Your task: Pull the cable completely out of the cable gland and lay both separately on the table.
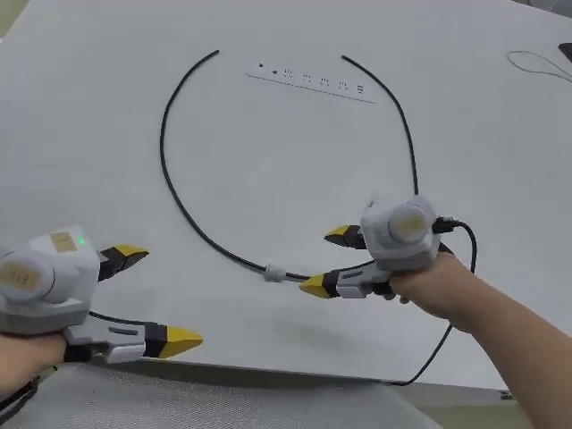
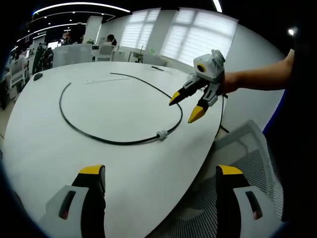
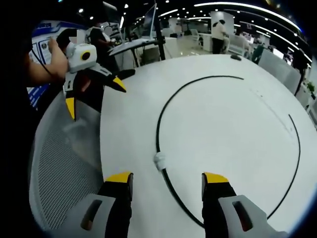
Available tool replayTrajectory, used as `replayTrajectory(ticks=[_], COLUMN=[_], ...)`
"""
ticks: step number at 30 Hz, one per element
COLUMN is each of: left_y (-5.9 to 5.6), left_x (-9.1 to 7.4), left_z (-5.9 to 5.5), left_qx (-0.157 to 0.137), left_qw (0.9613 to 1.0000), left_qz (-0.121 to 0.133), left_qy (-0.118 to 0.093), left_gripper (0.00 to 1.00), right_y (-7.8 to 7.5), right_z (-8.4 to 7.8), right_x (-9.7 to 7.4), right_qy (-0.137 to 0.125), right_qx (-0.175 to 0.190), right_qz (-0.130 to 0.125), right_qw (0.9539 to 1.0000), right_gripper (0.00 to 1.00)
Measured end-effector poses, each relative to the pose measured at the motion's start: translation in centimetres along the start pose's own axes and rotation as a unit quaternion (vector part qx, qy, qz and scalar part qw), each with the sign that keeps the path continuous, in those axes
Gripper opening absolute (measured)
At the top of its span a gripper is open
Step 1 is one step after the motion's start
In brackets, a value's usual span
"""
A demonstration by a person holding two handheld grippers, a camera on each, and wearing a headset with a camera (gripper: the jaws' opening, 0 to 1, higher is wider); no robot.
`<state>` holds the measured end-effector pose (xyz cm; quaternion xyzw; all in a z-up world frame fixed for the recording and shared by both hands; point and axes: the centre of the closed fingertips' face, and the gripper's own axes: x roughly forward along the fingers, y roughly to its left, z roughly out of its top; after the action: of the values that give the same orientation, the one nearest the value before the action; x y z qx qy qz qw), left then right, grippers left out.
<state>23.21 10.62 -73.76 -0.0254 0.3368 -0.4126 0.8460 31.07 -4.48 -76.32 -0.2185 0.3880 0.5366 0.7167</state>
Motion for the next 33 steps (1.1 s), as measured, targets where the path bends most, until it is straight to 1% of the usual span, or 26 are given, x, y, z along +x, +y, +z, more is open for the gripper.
replayTrajectory(ticks=[2, 5, 8, 10, 11, 14, 17, 19, 23, 26, 29, 33], left_y=[-0.3, -0.5, -0.5, -0.4, -0.3, -0.1, 0.1, 0.2, 0.4, 0.4, 0.5, 0.3], left_x=[0.1, 0.4, 0.4, 0.5, 0.5, 0.5, 0.3, 0.2, 0.2, 0.2, 0.2, 0.2], left_z=[0.0, -0.1, 0.0, 0.1, 0.1, -0.2, -0.2, -0.2, -0.5, -0.6, -0.7, -1.0], left_qx=[0.006, 0.010, 0.008, 0.008, 0.009, 0.011, 0.010, 0.007, 0.003, 0.005, 0.001, 0.001], left_qw=[1.0000, 0.9999, 0.9999, 1.0000, 0.9999, 0.9998, 0.9999, 0.9999, 0.9998, 0.9998, 0.9998, 0.9997], left_qz=[-0.003, -0.004, -0.003, -0.001, 0.000, 0.004, 0.008, 0.011, 0.012, 0.012, 0.013, 0.010], left_qy=[0.002, 0.009, 0.006, 0.006, 0.006, 0.013, 0.011, 0.009, 0.014, 0.016, 0.018, 0.020], left_gripper=[0.92, 0.93, 0.93, 0.92, 0.92, 0.92, 0.92, 0.91, 0.90, 0.89, 0.89, 0.88], right_y=[0.0, 0.1, 0.4, 0.5, 0.5, 0.6, 0.5, 0.5, 0.7, 0.7, 0.6, 0.7], right_z=[-0.1, 0.2, 0.4, 0.2, 0.2, -0.3, -0.7, -0.9, -1.3, -1.4, -1.3, -1.3], right_x=[0.5, 1.4, 2.0, 2.5, 2.6, 3.2, 3.7, 4.0, 4.5, 5.0, 5.4, 5.7], right_qy=[0.009, 0.011, 0.016, 0.028, 0.028, 0.043, 0.054, 0.058, 0.070, 0.075, 0.077, 0.078], right_qx=[-0.011, -0.017, -0.030, -0.040, -0.040, -0.051, -0.054, -0.057, -0.067, -0.070, -0.071, -0.072], right_qz=[0.004, 0.009, 0.018, 0.023, 0.024, 0.031, 0.037, 0.040, 0.047, 0.052, 0.057, 0.061], right_qw=[0.9999, 0.9998, 0.9993, 0.9986, 0.9985, 0.9973, 0.9964, 0.9959, 0.9942, 0.9934, 0.9929, 0.9925], right_gripper=[0.53, 0.50, 0.47, 0.42, 0.41, 0.39, 0.37, 0.34, 0.29, 0.27, 0.25, 0.21])
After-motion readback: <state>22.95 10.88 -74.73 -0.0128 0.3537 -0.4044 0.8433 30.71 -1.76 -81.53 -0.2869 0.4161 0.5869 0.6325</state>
